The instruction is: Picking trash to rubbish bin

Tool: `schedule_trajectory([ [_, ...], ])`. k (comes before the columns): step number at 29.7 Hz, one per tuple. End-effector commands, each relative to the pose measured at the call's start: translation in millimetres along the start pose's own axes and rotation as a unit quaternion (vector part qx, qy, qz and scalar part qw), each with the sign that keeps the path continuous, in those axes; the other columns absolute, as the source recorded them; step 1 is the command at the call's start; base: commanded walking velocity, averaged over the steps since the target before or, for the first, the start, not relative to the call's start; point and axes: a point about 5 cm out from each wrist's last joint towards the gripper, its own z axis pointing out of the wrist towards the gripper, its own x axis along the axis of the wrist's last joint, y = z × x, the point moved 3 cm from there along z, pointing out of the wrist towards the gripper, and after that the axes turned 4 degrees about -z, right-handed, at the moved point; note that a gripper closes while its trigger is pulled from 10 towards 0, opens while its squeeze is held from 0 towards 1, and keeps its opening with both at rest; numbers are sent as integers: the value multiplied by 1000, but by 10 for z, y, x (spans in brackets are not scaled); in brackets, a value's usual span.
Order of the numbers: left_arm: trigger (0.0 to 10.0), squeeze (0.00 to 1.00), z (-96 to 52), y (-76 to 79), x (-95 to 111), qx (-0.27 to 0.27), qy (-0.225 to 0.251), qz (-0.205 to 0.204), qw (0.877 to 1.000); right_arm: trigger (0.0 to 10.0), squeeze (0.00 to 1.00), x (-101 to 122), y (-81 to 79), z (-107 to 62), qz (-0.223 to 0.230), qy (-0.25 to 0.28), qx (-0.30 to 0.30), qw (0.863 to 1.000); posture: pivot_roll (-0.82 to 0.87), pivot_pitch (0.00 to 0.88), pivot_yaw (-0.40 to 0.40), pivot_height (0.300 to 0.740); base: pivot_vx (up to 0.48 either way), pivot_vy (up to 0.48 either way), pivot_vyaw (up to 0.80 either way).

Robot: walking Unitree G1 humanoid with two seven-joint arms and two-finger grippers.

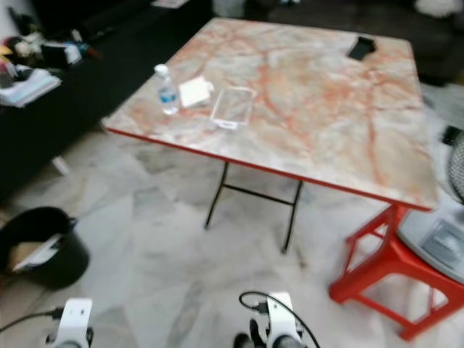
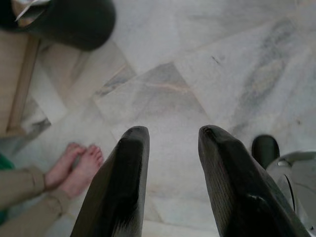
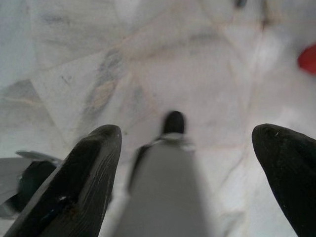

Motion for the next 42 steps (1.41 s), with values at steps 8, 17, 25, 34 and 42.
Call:
schedule_trajectory([
  [8, 10000, 0, -4, -18, -43, 3, -10, 6, 1000, 10000, 0, -66, 1, -12, 3, -10, -1, 1000, 118, 155, 35, 728, 0, 41, -750],
  [17, 10000, 0, 17, -21, 94, 10, 17, 5, 1000, 10000, 0, 106, 24, 11, 11, 23, -8, 1000, 121, 151, 34, 728, 0, 0, -167],
  [25, 10000, 0, 36, -130, 586, 53, 121, -17, 991, 10000, 0, 553, 28, 36, -18, 103, 16, 994, 130, 145, 32, 728, 0, 0, 0],
  [34, 10000, 0, -60, -268, 1058, 94, 237, -56, 965, 10000, 0, 1082, 84, -21, -55, 206, 29, 977, 121, 131, 29, 728, 0, 0, 0],
  [42, 10000, 0, -459, 181, 2064, 44, 421, -68, 903, 10000, 0, 2114, -112, -301, -49, 392, 55, 917, 120, 110, 23, 728, 0, 0, 0],
])
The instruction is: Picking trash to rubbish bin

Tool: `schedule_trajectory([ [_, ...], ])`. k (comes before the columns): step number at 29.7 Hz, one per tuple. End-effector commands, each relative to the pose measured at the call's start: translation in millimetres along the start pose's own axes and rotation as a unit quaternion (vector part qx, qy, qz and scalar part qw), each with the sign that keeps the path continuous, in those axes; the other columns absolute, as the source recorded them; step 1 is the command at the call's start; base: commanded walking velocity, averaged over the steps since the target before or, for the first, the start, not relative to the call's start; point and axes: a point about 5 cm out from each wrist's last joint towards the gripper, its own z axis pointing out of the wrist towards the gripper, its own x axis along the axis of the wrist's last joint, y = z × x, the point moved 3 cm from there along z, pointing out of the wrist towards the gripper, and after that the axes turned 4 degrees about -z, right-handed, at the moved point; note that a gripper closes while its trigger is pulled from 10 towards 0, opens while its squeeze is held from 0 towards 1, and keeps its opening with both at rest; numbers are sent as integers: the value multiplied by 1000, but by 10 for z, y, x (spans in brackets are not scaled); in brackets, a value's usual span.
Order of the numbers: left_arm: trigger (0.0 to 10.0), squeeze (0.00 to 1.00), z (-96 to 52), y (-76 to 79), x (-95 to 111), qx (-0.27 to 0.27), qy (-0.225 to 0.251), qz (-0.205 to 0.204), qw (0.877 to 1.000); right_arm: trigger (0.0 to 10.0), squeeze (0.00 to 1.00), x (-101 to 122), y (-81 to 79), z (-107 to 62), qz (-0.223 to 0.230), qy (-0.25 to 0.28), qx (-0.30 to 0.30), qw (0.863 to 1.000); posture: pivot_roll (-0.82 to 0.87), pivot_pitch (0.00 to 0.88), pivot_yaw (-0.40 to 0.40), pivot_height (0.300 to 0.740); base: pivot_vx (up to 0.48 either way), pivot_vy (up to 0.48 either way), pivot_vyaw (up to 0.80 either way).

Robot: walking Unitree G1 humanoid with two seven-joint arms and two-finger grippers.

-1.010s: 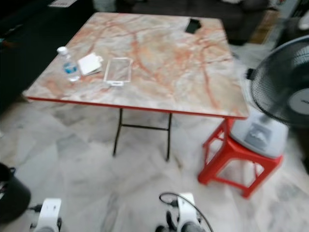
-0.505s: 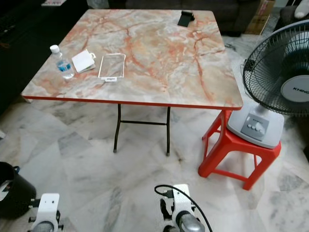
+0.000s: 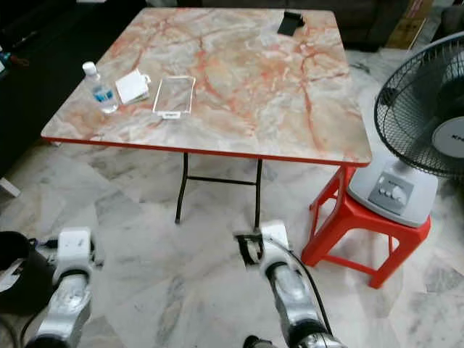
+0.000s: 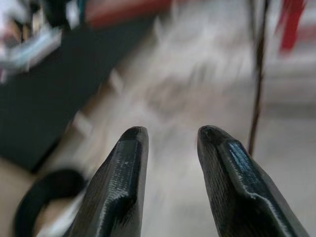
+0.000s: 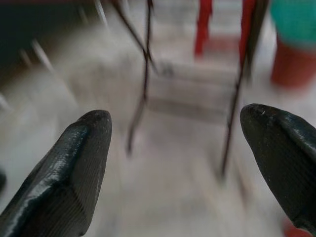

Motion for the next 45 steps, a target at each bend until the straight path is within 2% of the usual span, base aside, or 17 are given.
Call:
schedule_trajectory([
  [1, 10000, 0, 16, 68, 149, -7, 33, 5, 999, 10000, 0, 133, -41, 44, 9, 32, 3, 999, 120, 110, 23, 728, 0, 0, 0],
  [4, 10000, 0, 52, 254, 445, -36, 90, 4, 995, 10000, 0, 460, -112, 172, 16, 88, 10, 996, 117, 99, 22, 728, 0, 0, 0],
  [7, 10000, 0, 52, 347, 680, -40, 131, -6, 991, 10000, 0, 741, -179, 262, 23, 132, 16, 991, 114, 93, 24, 728, 0, 0, 0],
  [8, 10000, 0, 51, 354, 691, -41, 133, -5, 990, 10000, 0, 755, -183, 266, 23, 134, 17, 991, 114, 93, 24, 728, 0, 0, 0],
  [10, 10000, 0, 57, 360, 745, -31, 135, -31, 990, 10000, 0, 860, -236, 302, 10, 148, 23, 989, 119, 87, 23, 728, 0, 0, 0],
  [14, 10000, 0, 68, 310, 748, -17, 134, -28, 990, 10000, 0, 884, -216, 314, 13, 149, 14, 989, 124, 87, 21, 728, 0, 0, 0],
  [17, 10000, 0, 66, 237, 736, -6, 133, -21, 991, 10000, 0, 893, -229, 315, -5, 149, 20, 989, 131, 83, 20, 728, 175, 0, 765],
  [22, 10000, 0, 63, 198, 726, -1, 125, -19, 992, 10000, 0, 887, -216, 302, 14, 152, 23, 988, 129, 84, 22, 728, 331, 202, 475],
  [32, 10000, 0, 84, 233, 808, -5, 129, -20, 991, 10000, 0, 915, -213, 308, 17, 155, 25, 987, 128, 110, 24, 728, 280, 126, 0],
  [38, 10000, 0, 85, 239, 802, -5, 125, -22, 992, 10000, 0, 953, -248, 316, 0, 161, 31, 987, 127, 116, 23, 728, 286, 0, 0],
  [39, 10000, 0, 85, 240, 805, -5, 124, -22, 992, 10000, 0, 972, -220, 322, -7, 161, 17, 987, 129, 117, 23, 728, 368, 0, 763],
  [45, 10000, 0, 86, 243, 822, -6, 125, -23, 992, 10000, 0, 1011, -205, 328, 12, 168, 15, 986, 130, 118, 22, 728, 382, 0, 524],
])
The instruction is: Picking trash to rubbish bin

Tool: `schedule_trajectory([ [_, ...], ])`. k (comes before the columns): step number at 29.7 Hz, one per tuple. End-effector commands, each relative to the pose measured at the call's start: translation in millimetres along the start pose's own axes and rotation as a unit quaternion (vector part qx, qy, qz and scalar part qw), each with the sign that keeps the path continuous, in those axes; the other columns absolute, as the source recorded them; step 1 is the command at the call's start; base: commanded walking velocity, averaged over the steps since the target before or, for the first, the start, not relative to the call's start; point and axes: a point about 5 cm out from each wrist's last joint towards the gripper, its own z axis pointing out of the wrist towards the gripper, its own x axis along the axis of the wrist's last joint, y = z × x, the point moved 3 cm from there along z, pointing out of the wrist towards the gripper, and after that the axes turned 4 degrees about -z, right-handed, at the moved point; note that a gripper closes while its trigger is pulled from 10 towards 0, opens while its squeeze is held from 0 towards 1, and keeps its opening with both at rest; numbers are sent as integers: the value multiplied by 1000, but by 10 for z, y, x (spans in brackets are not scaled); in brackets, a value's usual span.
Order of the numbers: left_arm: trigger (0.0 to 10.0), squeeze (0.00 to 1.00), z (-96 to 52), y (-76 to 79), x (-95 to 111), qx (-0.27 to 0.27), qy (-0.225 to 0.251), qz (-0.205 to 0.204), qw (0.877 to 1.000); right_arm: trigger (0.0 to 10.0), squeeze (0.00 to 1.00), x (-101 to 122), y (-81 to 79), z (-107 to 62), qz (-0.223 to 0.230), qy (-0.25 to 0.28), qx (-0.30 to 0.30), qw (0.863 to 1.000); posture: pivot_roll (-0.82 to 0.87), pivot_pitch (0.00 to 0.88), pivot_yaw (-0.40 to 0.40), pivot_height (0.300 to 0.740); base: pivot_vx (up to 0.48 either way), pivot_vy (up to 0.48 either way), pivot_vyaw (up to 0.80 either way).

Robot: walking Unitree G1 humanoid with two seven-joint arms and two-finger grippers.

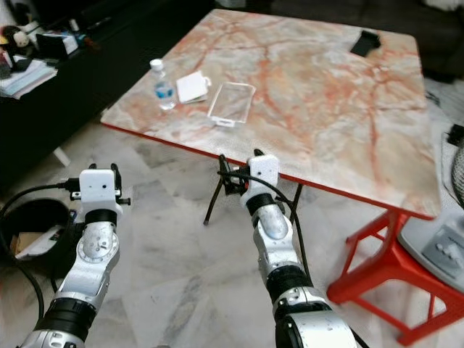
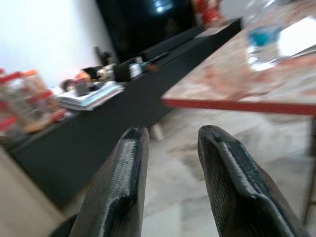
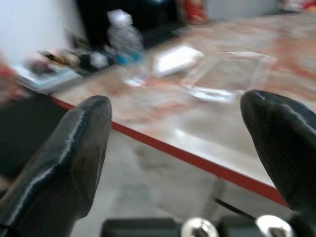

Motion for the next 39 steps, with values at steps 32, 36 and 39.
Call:
schedule_trajectory([
  [32, 10000, 0, 6, 140, 131, -28, 18, -23, 999, 10000, 0, 71, 58, 42, 26, 8, -10, 1000, 133, 133, 18, 728, 331, 0, 0],
  [36, 10000, 0, 3, 173, 144, -35, 17, -28, 999, 10000, 0, 72, 69, 44, 25, 7, -11, 1000, 131, 135, 19, 728, 0, 247, 0],
  [39, 10000, 0, 2, 179, 145, -37, 17, -28, 999, 10000, 0, 61, 87, 47, 28, 1, -16, 999, 130, 134, 18, 728, 0, 444, -263],
])
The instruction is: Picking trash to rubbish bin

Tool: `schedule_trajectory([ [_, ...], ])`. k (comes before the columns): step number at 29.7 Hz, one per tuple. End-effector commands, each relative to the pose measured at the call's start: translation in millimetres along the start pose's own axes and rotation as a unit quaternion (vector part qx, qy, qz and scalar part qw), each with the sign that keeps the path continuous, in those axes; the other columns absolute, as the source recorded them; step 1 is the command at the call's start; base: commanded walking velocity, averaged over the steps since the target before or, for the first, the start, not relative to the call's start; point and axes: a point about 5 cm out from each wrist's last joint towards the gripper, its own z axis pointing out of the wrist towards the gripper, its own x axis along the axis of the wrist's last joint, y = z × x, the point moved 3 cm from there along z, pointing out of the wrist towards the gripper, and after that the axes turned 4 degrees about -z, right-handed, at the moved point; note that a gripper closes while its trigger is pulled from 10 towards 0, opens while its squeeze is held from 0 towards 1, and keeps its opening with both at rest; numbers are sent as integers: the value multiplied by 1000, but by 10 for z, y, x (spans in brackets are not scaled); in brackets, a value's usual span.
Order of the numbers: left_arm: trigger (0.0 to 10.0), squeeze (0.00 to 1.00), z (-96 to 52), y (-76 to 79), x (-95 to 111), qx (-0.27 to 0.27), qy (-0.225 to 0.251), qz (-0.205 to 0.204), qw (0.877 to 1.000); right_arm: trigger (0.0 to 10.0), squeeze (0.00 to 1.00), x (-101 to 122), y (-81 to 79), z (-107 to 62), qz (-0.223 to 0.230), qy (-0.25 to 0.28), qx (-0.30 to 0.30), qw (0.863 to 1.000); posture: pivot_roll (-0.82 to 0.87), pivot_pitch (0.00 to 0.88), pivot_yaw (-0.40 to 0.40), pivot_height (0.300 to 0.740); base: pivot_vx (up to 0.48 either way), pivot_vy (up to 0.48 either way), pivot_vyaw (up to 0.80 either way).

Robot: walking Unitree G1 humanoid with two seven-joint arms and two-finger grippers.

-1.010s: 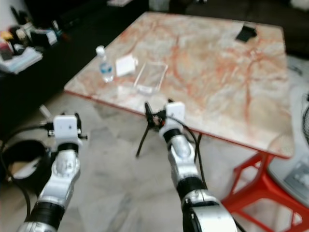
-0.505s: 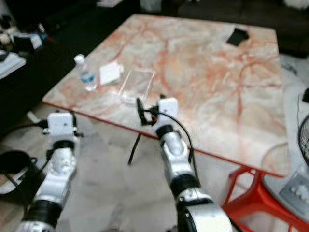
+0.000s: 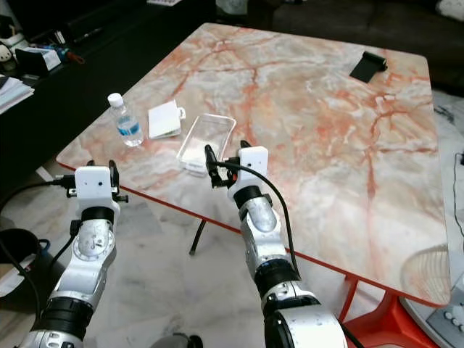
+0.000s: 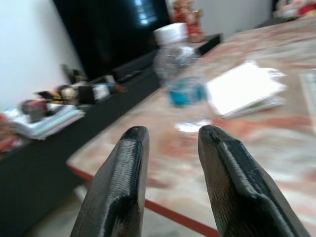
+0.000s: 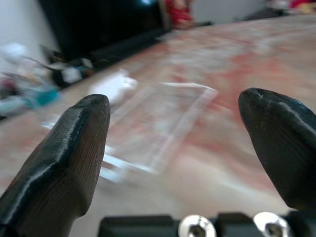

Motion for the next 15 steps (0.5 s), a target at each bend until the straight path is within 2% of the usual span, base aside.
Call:
schedule_trajectory([
  [1, 10000, 0, -9, -47, -5, 2, -1, -1, 1000, 10000, 0, 15, -39, 22, 8, 0, 1, 1000, 130, 134, 18, 728, 0, 458, -788],
  [3, 10000, 0, -9, -46, -7, 1, -1, -1, 1000, 10000, 0, 9, -37, 18, 9, 0, 1, 1000, 129, 134, 17, 728, 0, 458, -800],
  [13, 10000, 0, -9, -32, 1, -5, -1, -5, 1000, 10000, 0, 15, -58, 18, 19, 3, 3, 1000, 129, 132, 19, 728, 0, 465, 0],
  [15, 10000, 0, -7, -32, -1, -6, -2, -5, 1000, 10000, 0, 17, -58, 20, 17, 2, 4, 1000, 128, 131, 21, 728, 0, 465, -700],
])
